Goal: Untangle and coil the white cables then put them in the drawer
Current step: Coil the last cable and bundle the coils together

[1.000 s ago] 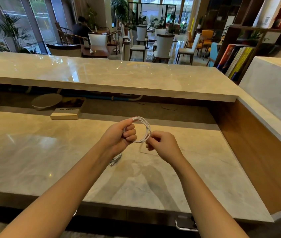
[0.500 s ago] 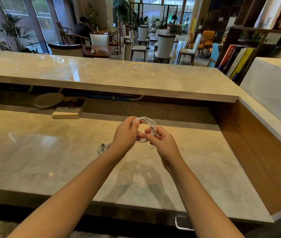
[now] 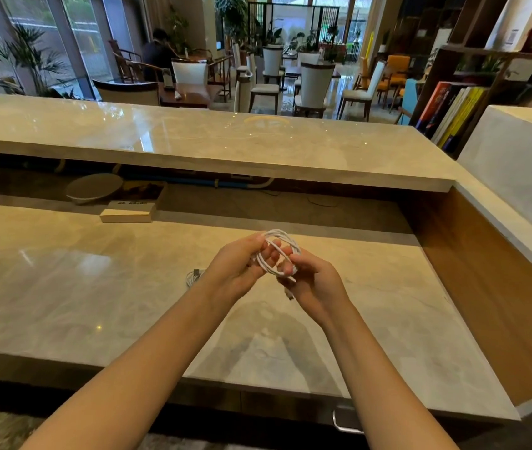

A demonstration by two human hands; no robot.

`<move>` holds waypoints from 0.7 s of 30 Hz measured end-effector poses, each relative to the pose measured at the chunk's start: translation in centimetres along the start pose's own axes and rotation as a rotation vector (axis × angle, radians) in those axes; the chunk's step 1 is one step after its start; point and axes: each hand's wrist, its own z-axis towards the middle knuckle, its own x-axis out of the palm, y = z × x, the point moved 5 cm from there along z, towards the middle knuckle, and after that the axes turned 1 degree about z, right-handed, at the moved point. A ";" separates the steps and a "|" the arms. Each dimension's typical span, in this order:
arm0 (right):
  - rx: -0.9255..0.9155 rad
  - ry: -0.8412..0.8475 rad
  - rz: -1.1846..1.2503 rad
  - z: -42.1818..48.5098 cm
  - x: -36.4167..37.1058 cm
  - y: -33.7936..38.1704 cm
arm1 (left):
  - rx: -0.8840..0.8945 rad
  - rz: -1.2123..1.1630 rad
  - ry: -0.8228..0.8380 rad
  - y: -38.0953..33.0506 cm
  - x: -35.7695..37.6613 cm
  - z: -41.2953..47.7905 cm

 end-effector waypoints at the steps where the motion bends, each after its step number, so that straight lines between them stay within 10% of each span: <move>1: -0.002 -0.052 -0.057 0.1 -0.4 -0.1 | -0.042 -0.097 0.016 0.2 0.0 -0.1; 11: -0.033 -0.219 -0.410 1.1 0.1 1.4 | -0.101 -0.018 0.292 -0.6 0.2 -0.7; 17: -0.094 -0.225 -0.575 1.3 0.7 1.7 | 0.281 0.621 -0.046 -1.2 -0.4 0.2; 21: -0.036 -0.295 -0.501 1.6 0.0 1.4 | 0.416 0.742 0.017 -1.0 -0.7 0.0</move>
